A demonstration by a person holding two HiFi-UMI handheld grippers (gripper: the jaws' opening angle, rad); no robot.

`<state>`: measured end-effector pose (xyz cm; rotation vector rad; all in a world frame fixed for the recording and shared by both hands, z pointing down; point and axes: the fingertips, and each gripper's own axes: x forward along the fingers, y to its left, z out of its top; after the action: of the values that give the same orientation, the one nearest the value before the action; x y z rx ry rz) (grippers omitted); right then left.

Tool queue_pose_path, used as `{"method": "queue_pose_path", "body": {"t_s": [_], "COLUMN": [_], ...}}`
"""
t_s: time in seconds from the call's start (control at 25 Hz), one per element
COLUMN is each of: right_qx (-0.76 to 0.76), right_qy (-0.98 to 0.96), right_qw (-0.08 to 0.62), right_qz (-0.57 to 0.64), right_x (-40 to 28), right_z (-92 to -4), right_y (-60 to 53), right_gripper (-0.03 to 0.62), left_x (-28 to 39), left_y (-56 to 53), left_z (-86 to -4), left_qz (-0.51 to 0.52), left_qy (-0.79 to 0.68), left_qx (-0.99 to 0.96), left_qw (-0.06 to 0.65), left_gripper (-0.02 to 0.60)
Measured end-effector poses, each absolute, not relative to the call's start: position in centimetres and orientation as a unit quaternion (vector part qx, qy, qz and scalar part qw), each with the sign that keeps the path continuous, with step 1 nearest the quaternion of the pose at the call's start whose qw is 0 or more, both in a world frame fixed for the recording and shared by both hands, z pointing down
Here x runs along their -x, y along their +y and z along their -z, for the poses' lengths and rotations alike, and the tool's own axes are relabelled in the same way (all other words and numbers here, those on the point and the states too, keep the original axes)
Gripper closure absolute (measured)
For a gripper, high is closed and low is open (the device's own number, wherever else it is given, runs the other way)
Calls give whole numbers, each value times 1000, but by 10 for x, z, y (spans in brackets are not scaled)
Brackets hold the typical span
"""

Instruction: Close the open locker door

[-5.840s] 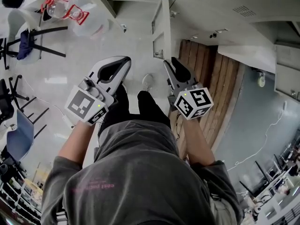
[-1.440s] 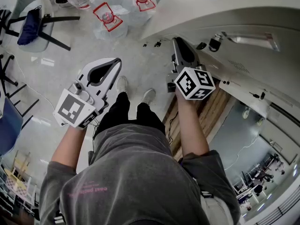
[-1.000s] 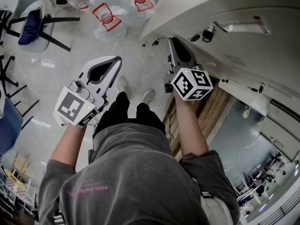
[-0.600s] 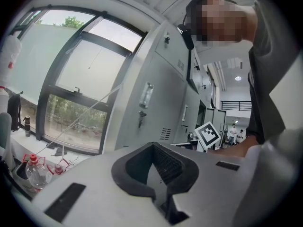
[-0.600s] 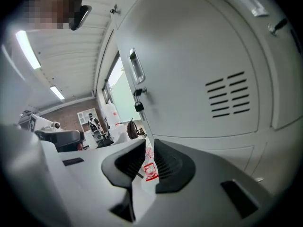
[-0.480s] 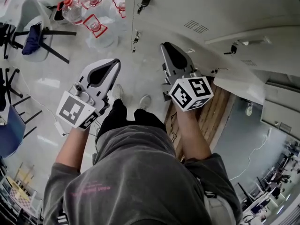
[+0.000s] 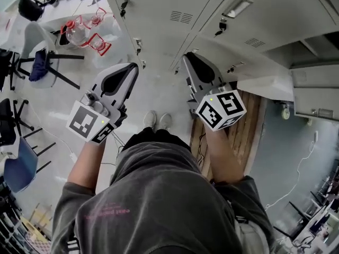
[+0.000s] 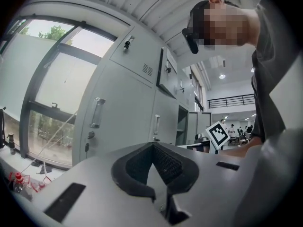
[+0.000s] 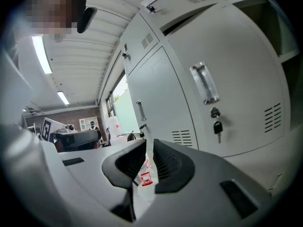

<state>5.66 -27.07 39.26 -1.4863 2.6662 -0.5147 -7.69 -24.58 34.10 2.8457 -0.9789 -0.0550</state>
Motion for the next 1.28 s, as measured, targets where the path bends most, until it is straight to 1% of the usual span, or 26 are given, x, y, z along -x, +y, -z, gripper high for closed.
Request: {"method": "queue_pose_path", "body": {"t_s": [0.32,0.72,0.96,1.28], "right_qx": [564,656,696,736], "right_qy": [814,745,710,667], "right_qw": [43,55,64,79], "right_qz": [129,103,87,81], "right_x": [-100,-167,-225,-338], "right_z": [-354,-329,-315,-312], "right_y": [-228,-169,-135,-91], "right_gripper": [539,539,539,539], "left_x": [32,-31,-90,-198], "left_y": [-232,-209,-193,-172], "left_z": [-314,-288,-276,-268], "left_qz": [29,47,49,49], "left_qy": [-218,-112,-64,-21], "left_qx": [-974,-992,-996,-998], "left_qw": [52,38,33,28], "left_gripper": [567,566,566,567]}}
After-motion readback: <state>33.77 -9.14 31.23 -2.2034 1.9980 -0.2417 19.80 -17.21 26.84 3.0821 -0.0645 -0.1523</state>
